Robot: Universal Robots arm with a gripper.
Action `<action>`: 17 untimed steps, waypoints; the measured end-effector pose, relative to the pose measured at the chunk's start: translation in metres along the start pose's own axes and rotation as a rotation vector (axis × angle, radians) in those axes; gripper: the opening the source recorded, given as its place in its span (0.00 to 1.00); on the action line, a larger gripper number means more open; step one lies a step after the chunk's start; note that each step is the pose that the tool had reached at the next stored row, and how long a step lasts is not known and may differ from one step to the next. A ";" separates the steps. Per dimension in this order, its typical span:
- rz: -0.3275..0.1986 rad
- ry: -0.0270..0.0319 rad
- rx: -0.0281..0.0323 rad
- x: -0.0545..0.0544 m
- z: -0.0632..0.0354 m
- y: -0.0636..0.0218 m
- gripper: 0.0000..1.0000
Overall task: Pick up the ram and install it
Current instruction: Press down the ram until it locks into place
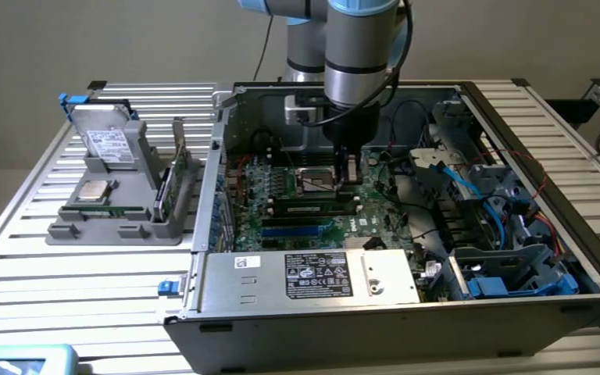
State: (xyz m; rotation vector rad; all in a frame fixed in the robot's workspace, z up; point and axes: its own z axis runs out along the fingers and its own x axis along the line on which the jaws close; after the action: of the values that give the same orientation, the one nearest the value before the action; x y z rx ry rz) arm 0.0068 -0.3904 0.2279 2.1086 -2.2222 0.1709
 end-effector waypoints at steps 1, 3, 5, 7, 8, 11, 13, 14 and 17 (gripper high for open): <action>0.000 -0.0001 0.0001 0.000 0.0003 0.0002 0.11; 0.000 0.0001 0.0001 0.000 0.0008 0.0003 0.11; 0.000 0.0002 0.0000 0.000 0.0012 0.0004 0.11; 0.000 0.0001 0.0000 0.000 0.0015 0.0005 0.11; 0.000 0.0000 0.0000 0.000 0.0017 0.0005 0.11; 0.000 0.0002 0.0000 0.000 0.0023 0.0005 0.11; 0.000 -0.0002 0.0002 0.000 0.0027 0.0006 0.11; 0.000 0.0000 0.0001 0.000 0.0028 0.0006 0.11; 0.000 -0.0003 0.0000 0.000 0.0030 0.0007 0.11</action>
State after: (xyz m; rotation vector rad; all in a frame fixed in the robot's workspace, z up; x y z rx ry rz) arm 0.0062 -0.3904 0.2248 2.1088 -2.2223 0.1706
